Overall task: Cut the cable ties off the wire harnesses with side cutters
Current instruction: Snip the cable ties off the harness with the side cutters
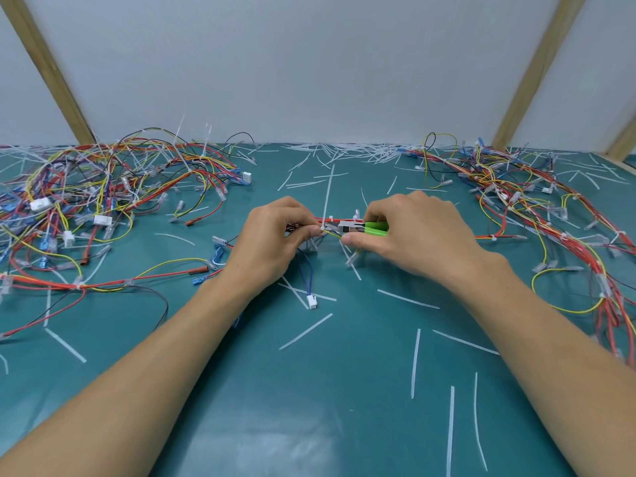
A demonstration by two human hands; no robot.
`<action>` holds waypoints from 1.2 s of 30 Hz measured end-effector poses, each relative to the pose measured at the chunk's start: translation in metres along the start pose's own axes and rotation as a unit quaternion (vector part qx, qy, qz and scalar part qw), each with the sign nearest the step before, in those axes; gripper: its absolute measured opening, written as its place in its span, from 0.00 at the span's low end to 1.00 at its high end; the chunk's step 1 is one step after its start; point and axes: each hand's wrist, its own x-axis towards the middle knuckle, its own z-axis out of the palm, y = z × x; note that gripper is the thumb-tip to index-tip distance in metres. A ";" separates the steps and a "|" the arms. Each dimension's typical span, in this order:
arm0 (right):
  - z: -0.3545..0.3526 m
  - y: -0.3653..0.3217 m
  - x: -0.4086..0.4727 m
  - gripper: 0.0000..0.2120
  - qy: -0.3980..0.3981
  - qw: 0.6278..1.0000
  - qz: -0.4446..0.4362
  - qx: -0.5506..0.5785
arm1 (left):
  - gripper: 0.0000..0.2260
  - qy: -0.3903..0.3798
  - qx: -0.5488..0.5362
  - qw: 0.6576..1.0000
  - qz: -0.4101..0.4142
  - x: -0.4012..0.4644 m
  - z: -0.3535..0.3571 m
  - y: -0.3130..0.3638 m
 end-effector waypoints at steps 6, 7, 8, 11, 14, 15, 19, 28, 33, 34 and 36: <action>-0.001 -0.001 0.000 0.26 0.011 1.000 -0.003 0.001 | 0.02 0.006 -0.002 1.000 0.008 -0.001 0.000 -0.001; -0.001 -0.001 0.000 0.25 0.013 1.000 -0.004 0.001 | 0.02 0.006 -0.001 1.000 0.010 -0.001 0.000 -0.001; -0.001 -0.002 0.000 0.25 0.013 1.000 -0.005 0.001 | 0.02 0.007 -0.001 1.000 0.012 -0.001 0.000 -0.001; -0.001 -0.002 0.000 0.25 0.013 1.000 -0.006 0.002 | 0.02 0.011 0.000 1.000 0.015 -0.001 0.000 0.000; -0.001 -0.001 0.000 0.25 0.012 1.000 -0.007 0.006 | 0.02 0.015 -0.002 1.000 0.013 -0.001 0.000 -0.001; -0.001 -0.001 0.000 0.25 0.012 1.000 -0.007 0.008 | 0.02 0.015 -0.003 1.000 0.014 -0.001 0.000 -0.001; -0.001 0.000 0.000 0.24 0.002 1.000 -0.002 0.017 | 0.02 0.013 -0.005 1.000 0.011 -0.001 0.001 -0.001; -0.002 -0.005 -0.001 0.25 0.000 1.000 0.004 0.020 | 0.02 0.012 -0.007 1.000 0.016 -0.001 0.001 -0.001; -0.004 -0.005 -0.002 0.25 -0.016 0.999 0.017 0.030 | 0.02 0.020 -0.003 1.000 0.018 0.001 0.001 -0.001; -0.004 -0.005 -0.002 0.25 -0.019 0.999 0.018 0.033 | 0.02 0.018 -0.002 1.000 0.019 0.001 0.001 -0.001; -0.004 -0.006 -0.002 0.26 -0.019 0.999 0.018 0.034 | 0.01 0.015 0.001 1.000 0.023 0.001 0.000 -0.001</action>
